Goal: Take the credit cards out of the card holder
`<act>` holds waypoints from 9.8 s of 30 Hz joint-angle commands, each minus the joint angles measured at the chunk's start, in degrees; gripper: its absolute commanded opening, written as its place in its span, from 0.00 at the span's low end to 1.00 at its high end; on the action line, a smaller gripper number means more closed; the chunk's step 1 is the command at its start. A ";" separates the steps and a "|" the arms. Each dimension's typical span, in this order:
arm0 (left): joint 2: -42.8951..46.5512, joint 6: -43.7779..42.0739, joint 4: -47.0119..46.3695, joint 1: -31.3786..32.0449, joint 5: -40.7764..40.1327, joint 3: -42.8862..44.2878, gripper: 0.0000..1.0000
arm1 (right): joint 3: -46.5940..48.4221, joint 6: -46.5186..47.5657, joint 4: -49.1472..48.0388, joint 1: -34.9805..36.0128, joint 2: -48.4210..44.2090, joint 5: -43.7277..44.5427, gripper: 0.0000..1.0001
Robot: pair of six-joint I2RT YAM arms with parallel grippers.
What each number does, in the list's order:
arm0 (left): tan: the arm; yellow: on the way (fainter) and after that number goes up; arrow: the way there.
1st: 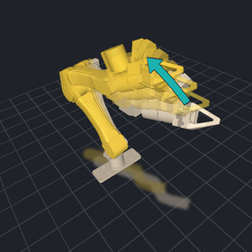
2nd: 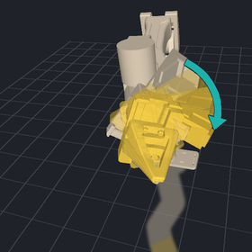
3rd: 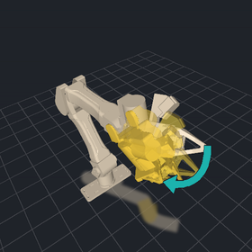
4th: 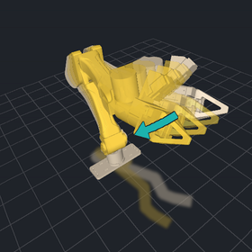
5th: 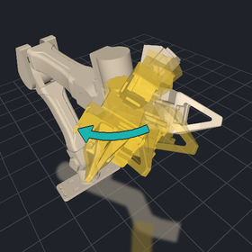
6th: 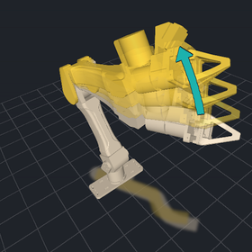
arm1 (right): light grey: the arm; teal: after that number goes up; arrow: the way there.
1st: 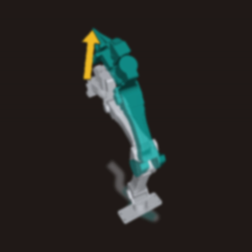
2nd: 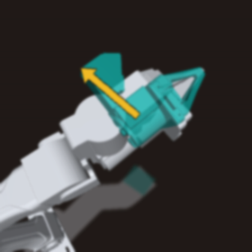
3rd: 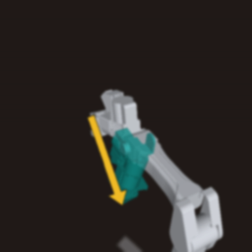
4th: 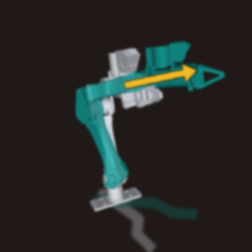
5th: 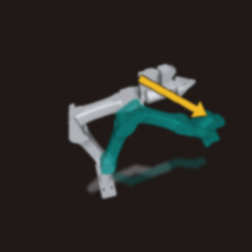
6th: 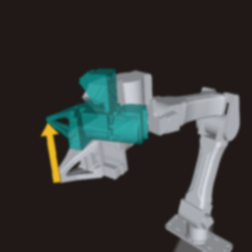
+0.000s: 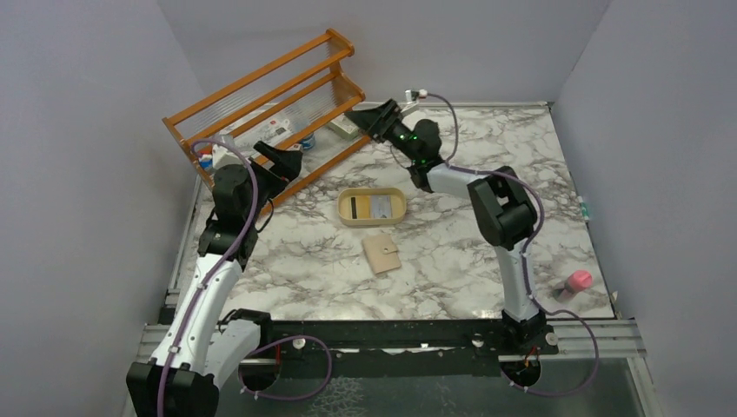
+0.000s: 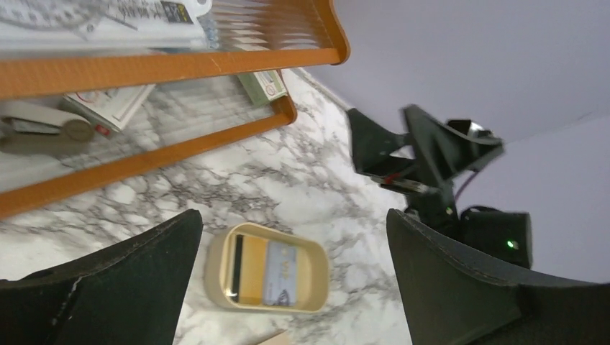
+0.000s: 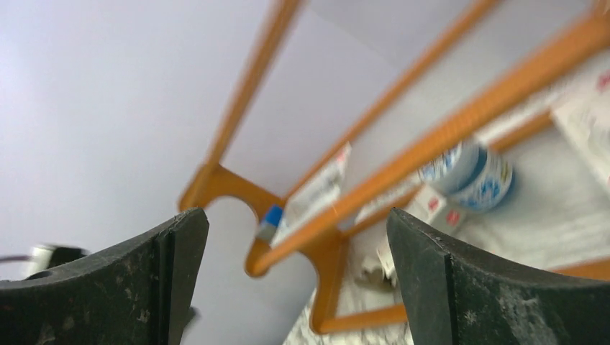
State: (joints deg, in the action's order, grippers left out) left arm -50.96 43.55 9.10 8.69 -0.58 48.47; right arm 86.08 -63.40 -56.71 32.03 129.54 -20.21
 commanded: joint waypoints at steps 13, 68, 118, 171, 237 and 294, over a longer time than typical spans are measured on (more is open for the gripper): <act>-15.34 31.39 -49.58 -0.49 -9.15 -17.81 0.99 | -26.09 3.37 -7.88 -14.30 -32.30 -4.41 1.00; -58.36 30.41 -94.85 -8.87 -23.30 -5.06 0.01 | -38.85 6.39 -6.30 -19.72 -41.00 -8.79 1.00; -18.01 -6.62 -41.62 10.71 -2.91 -19.56 0.99 | -42.36 28.58 53.71 -19.46 -62.39 -1.36 1.00; -14.46 -19.49 3.33 19.03 -3.86 -3.19 0.99 | -39.34 43.59 65.42 4.37 -54.90 16.11 1.00; -56.08 -3.95 -9.97 17.50 8.04 10.45 0.93 | -36.11 60.08 63.04 19.12 -34.52 27.43 0.01; -42.85 -6.40 0.79 11.26 6.69 15.86 0.99 | -32.19 71.96 61.54 5.58 -40.49 -0.32 0.61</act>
State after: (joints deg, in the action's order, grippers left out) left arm -100.92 40.53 8.01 19.40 3.57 66.04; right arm 52.99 4.16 0.40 35.53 87.61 -16.36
